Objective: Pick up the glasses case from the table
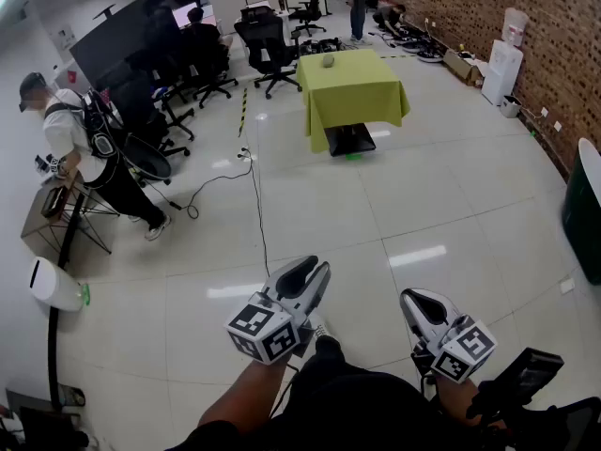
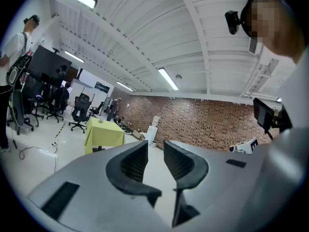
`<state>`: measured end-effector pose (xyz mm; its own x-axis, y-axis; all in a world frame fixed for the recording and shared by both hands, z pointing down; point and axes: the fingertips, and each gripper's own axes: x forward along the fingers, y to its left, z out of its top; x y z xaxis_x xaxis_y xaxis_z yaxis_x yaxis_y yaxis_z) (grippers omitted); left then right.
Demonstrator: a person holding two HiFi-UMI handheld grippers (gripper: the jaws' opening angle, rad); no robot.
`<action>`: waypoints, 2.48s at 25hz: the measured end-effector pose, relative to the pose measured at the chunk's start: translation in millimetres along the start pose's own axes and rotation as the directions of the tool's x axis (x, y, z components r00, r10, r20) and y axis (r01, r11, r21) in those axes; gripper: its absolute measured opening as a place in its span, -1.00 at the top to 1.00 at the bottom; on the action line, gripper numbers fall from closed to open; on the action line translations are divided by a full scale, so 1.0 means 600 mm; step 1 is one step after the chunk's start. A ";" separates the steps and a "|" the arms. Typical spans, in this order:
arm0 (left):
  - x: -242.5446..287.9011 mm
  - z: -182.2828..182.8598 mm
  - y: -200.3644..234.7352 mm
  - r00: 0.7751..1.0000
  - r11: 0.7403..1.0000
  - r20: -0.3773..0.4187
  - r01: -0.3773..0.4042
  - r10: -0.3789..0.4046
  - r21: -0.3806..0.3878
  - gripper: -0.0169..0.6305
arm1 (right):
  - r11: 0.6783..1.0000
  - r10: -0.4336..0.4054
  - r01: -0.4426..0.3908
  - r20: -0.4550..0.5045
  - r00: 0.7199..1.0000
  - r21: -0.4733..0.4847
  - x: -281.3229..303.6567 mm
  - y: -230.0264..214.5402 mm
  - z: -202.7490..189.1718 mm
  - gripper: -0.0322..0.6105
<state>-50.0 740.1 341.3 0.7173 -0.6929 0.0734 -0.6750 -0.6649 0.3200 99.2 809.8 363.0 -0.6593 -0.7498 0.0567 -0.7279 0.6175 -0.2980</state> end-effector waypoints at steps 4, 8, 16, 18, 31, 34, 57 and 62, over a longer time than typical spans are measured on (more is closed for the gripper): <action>0.005 -0.013 0.004 1.000 1.000 -0.007 -0.017 0.017 -0.025 0.63 | 1.000 0.005 -0.005 -0.006 1.000 0.001 0.009 -0.008 -0.002 0.89; 0.005 -0.006 -0.006 1.000 1.000 0.013 0.006 -0.006 0.000 0.63 | 1.000 0.003 -0.003 -0.004 1.000 -0.010 0.009 -0.011 0.005 0.89; -0.001 0.013 -0.012 0.999 0.999 0.039 0.012 -0.013 0.036 0.63 | 1.000 -0.022 0.022 0.007 1.000 -0.005 -0.002 -0.018 0.006 0.89; -0.004 0.011 -0.016 0.999 0.999 0.038 0.013 -0.014 0.037 0.63 | 1.000 -0.023 0.023 0.010 1.000 -0.003 -0.006 -0.015 0.005 0.89; -0.004 0.016 -0.032 0.999 0.997 0.052 0.011 -0.015 0.077 0.63 | 1.000 -0.016 0.016 0.014 1.000 -0.008 -0.013 -0.010 0.009 0.89; -0.001 0.016 -0.035 0.998 0.996 0.051 0.018 -0.022 0.086 0.63 | 1.000 -0.019 0.019 0.015 1.000 -0.009 -0.016 -0.011 0.008 0.89; 0.000 0.007 0.004 0.999 0.997 0.041 0.002 -0.006 0.075 0.64 | 1.000 -0.022 0.022 0.004 1.000 0.002 0.015 -0.019 -0.006 0.89; 0.023 0.010 0.033 0.999 0.998 0.037 -0.005 0.003 0.064 0.65 | 1.000 -0.024 0.024 -0.004 1.000 0.014 0.043 -0.042 -0.006 0.89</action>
<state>-54.5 715.9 343.0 0.7087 -0.7044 0.0397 -0.6882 -0.6779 0.2584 99.6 775.8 375.3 -0.6422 -0.7636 0.0673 -0.7409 0.5959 -0.3098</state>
